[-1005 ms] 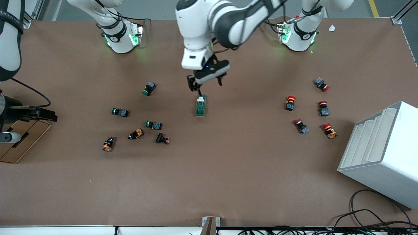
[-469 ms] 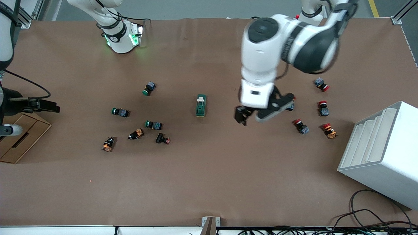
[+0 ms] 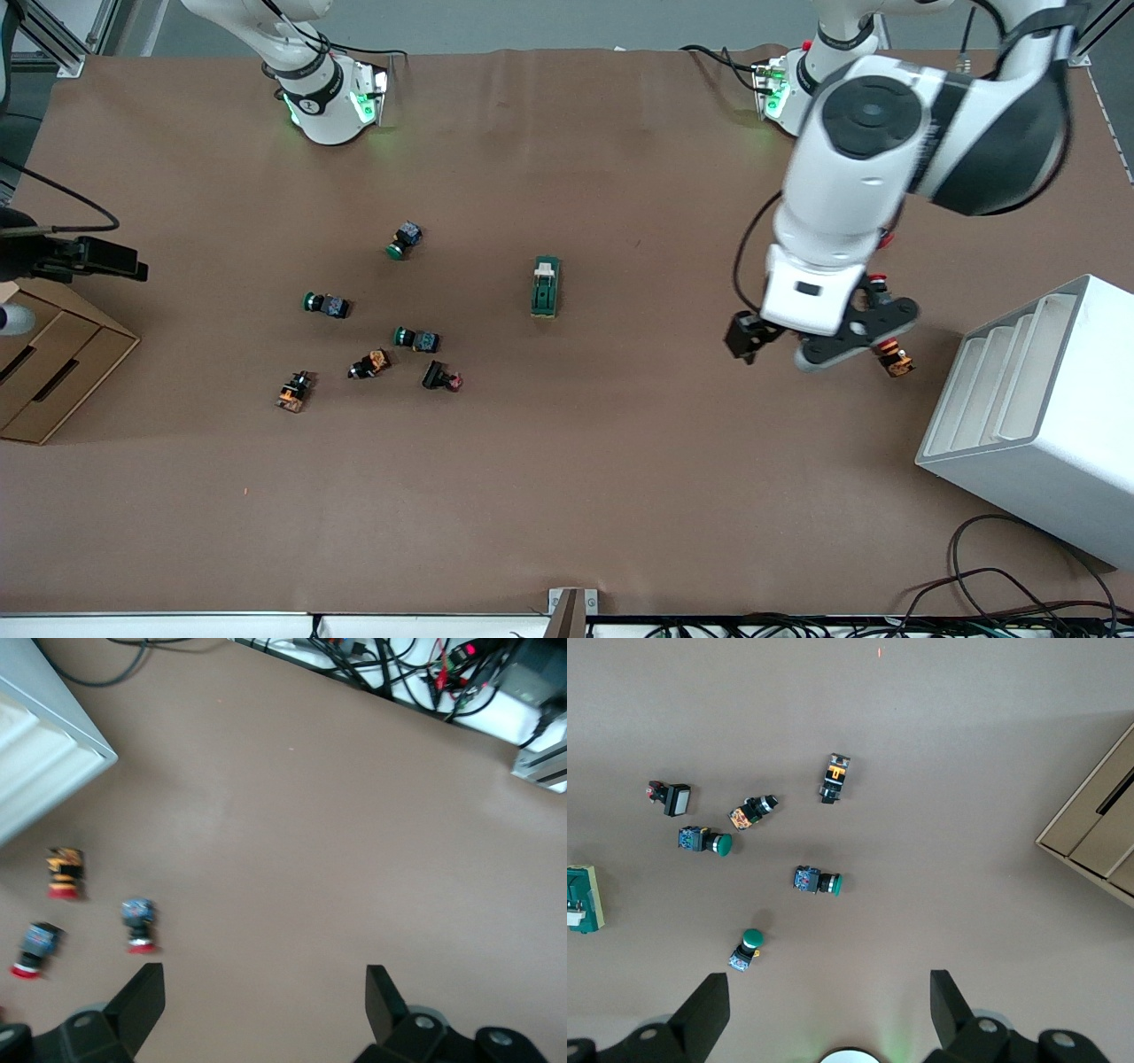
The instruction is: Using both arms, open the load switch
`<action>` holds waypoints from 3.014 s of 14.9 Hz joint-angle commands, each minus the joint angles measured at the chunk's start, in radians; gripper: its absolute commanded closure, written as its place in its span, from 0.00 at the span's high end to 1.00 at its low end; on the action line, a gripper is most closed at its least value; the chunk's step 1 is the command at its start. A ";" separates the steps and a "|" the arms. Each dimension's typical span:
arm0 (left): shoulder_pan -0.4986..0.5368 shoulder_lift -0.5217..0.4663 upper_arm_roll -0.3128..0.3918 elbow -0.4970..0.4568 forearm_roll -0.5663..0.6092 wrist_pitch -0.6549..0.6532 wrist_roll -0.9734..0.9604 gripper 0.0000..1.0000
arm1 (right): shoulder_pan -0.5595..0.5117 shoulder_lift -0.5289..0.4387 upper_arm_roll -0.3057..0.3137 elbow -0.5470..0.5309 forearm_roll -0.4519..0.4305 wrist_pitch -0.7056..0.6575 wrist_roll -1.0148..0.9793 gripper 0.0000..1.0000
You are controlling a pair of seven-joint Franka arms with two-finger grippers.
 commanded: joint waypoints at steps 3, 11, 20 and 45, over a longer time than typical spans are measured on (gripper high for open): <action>0.120 -0.099 -0.001 -0.006 -0.146 -0.028 0.286 1.00 | 0.004 -0.100 0.002 -0.120 0.014 0.053 0.017 1.00; 0.143 -0.246 0.167 -0.029 -0.286 -0.258 0.610 1.00 | 0.004 -0.140 0.003 -0.105 0.002 0.021 0.032 1.00; 0.137 -0.453 0.301 -0.239 -0.374 -0.298 0.882 1.00 | 0.002 -0.306 0.002 -0.283 0.004 0.070 0.035 1.00; 0.043 -0.470 0.355 -0.236 -0.358 -0.322 0.882 1.00 | -0.007 -0.363 -0.003 -0.330 -0.007 0.111 -0.015 1.00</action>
